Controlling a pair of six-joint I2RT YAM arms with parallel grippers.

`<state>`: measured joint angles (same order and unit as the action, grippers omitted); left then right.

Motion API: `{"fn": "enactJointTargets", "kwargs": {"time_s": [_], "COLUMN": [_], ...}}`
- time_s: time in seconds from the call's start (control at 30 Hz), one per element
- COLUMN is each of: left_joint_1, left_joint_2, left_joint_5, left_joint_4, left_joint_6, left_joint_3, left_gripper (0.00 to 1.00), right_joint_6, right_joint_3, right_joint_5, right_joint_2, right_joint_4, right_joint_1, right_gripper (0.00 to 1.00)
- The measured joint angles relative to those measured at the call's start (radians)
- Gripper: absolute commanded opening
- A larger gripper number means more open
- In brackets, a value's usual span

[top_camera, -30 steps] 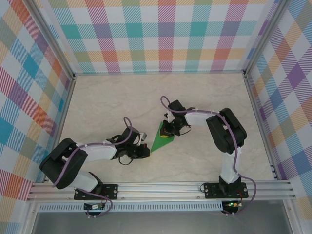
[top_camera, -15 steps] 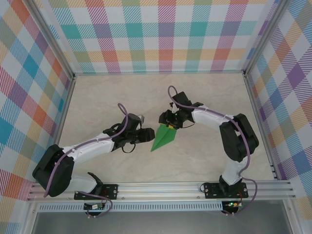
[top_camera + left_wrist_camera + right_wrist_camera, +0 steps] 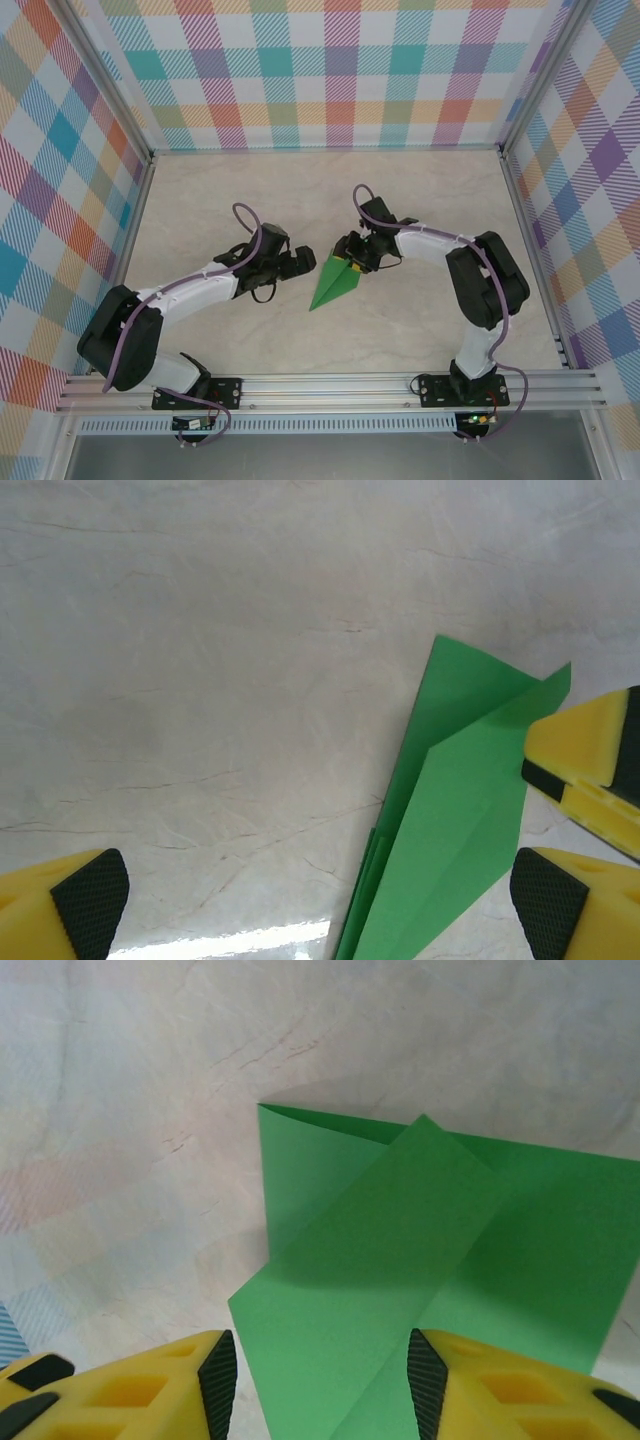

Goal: Fold a paper plane with a square sheet of paper (pick it up from the middle)
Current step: Pick up the paper from the center of the table.

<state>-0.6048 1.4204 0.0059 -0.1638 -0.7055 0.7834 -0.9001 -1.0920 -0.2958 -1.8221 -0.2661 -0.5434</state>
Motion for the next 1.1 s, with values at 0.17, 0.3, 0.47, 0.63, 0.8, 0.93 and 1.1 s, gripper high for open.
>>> {"fn": "enactJointTargets", "kwargs": {"time_s": [0.17,0.3,0.47,0.63,0.8,0.93,1.1], "left_joint_1": [0.012,0.021,0.035,0.054,0.104,0.14,0.177], "left_joint_2": [0.0,0.006,0.012,0.012,0.005,-0.029,-0.091], "left_joint_5": [0.002,0.01,0.03,0.056,0.143,0.263,0.414], "left_joint_4": [-0.015,-0.018,-0.018,-0.014,0.015,0.033,0.081], "left_joint_6": [-0.014,-0.024,-0.039,-0.053,-0.069,-0.077,-0.107], "left_joint_3": [0.0,0.0,0.0,-0.006,-0.04,-0.054,-0.056], "left_gripper": [1.0,1.0,1.0,1.0,1.0,1.0,1.0], "right_joint_6": [-0.007,-0.013,-0.028,-0.036,-0.016,0.011,-0.002], "right_joint_3": [0.01,0.027,0.051,0.051,0.055,0.064,0.059], "right_joint_5": [-0.041,-0.079,-0.11,-0.114,-0.113,-0.18,-0.35], "right_joint_2": [-0.018,-0.018,-0.021,-0.044,-0.044,-0.01,0.039], "right_joint_4": [0.041,0.093,0.143,0.174,0.186,0.245,0.369], "right_joint_1": [-0.008,-0.021,-0.034,-0.049,-0.052,-0.021,0.059], "right_gripper": [0.44,0.42,0.35,0.18,0.11,0.1,0.11]}}
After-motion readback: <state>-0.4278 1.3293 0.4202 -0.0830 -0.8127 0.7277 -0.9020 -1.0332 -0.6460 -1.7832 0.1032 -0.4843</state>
